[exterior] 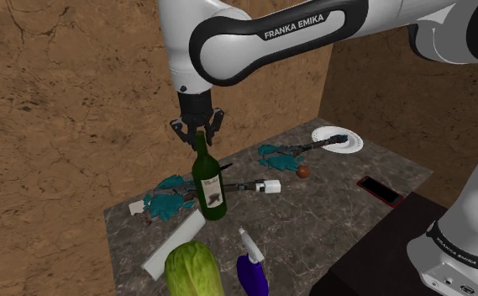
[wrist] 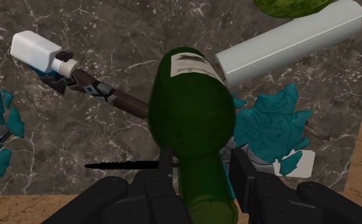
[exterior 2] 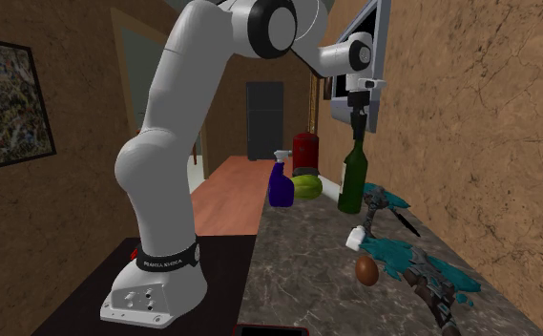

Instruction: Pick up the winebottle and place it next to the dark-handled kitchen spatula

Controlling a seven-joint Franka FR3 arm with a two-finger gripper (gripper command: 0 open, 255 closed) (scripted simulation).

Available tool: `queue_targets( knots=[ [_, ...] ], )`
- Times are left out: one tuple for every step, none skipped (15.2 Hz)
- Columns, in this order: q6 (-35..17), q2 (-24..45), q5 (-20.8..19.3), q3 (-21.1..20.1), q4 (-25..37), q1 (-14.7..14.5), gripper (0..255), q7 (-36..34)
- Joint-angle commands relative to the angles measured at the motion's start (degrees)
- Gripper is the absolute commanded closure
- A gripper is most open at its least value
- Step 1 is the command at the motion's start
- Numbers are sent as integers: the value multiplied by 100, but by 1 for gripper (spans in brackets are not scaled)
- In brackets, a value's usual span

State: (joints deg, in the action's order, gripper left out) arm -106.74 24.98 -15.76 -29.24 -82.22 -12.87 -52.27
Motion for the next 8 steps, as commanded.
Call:
queue_targets(
  knots=[
    [-2, -2, 0, 0, 0, 0, 255, 0],
    [-2, -2, 0, 0, 0, 0, 0, 0],
    [-2, -2, 0, 0, 0, 0, 0, 0],
    [-2, -2, 0, 0, 0, 0, 0, 0],
    [-2, -2, 0, 0, 0, 0, 0, 0],
    [-2, -2, 0, 0, 0, 0, 0, 0],
    [-2, -2, 0, 0, 0, 0, 0, 0],
    [174, -29, 20, -13, 154, -16, 0, 19]
  ],
)
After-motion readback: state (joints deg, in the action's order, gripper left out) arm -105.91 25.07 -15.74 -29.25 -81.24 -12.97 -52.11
